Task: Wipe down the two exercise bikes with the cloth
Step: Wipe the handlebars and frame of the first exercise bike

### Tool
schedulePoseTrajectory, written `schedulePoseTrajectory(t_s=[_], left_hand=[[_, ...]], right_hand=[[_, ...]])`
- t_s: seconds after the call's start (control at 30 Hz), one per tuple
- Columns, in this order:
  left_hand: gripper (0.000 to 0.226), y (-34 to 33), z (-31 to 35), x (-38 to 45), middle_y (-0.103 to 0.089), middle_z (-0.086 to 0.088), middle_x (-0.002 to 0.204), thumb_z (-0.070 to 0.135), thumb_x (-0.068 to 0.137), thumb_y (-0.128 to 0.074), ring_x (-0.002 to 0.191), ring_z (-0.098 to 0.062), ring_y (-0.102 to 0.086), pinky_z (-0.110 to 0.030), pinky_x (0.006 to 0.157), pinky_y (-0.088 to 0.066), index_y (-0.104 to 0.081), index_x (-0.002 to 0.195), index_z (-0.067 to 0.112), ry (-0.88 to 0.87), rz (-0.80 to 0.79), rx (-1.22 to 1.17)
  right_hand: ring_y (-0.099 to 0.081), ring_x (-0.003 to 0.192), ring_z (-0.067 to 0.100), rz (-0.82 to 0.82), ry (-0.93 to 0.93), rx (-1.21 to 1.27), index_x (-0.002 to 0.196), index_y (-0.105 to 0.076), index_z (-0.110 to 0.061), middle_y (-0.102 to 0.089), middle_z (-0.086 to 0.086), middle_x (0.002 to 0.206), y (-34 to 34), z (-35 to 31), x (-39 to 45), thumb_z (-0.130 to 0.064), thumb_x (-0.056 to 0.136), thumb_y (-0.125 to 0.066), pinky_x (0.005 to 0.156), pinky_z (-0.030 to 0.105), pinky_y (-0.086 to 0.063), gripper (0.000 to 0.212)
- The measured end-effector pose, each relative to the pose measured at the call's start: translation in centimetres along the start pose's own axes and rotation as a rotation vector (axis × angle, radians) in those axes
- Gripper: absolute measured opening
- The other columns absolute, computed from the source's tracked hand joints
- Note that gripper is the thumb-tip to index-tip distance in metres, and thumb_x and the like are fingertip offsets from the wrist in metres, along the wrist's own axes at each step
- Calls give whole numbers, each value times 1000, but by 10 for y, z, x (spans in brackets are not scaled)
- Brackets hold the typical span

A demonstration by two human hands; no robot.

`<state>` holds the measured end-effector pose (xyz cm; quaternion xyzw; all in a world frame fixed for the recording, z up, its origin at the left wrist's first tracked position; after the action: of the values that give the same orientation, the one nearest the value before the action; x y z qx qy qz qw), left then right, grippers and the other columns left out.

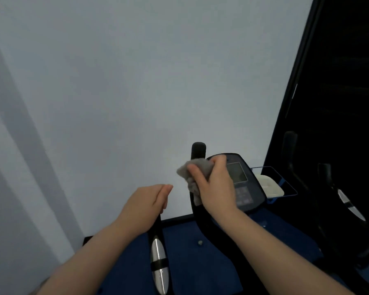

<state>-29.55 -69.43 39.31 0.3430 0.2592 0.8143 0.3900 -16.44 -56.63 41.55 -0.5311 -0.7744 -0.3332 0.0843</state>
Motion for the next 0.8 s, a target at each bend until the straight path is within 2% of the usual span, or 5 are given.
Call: schedulePoseTrajectory(t_s=[0.1,0.3,0.47,0.7,0.8], left_hand=[[51,-1,-2,0,-59,3,56,42,101,-36,55,-7,-55,-24,62,-45,-50,57,21,8,-3,13],[50,-1,-5,0,-61,3,57,44,100,-38,53,-8,-55,-28,62,-46,-50,56,22,37,12,-17],[50,1,-1,-1,-59,3,54,41,101,-38,54,-9,-56,-27,63,-47,-51,57,21,39,38,6],[49,1,-1,-3,-58,3,53,38,101,-40,52,-8,-57,-30,62,-47,-51,57,19,50,76,-9],[50,1,-1,-2,-58,3,53,39,101,-39,52,-8,-56,-29,62,-47,-51,57,19,52,69,-4]], right_hand=[[-64,66,13,103,18,111,93,-28,-33,-62,-8,81,12,-21,28,-79,74,-48,59,40,-53,53],[-61,75,7,-63,-35,-26,96,-30,-36,-60,-15,85,-11,8,-6,-67,82,-54,59,30,-45,42],[-58,66,4,119,37,22,90,-30,-36,-59,-14,75,9,-20,27,-73,81,-47,55,30,-41,42],[-60,74,10,-123,33,-42,91,-32,-33,-60,-12,82,-9,9,-6,-63,86,-53,60,32,-46,37],[-61,69,8,-52,44,48,88,-33,-34,-61,-11,76,3,-6,17,-67,82,-51,58,36,-51,39]])
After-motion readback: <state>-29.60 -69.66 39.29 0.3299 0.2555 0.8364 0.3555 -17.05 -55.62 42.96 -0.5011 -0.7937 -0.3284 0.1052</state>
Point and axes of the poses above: each hand's wrist, its own x-axis towards the middle knuckle, its own y-axis out of the back of the hand, z = x × y, the point moved 8 cm from there along x, towards the middle knuckle
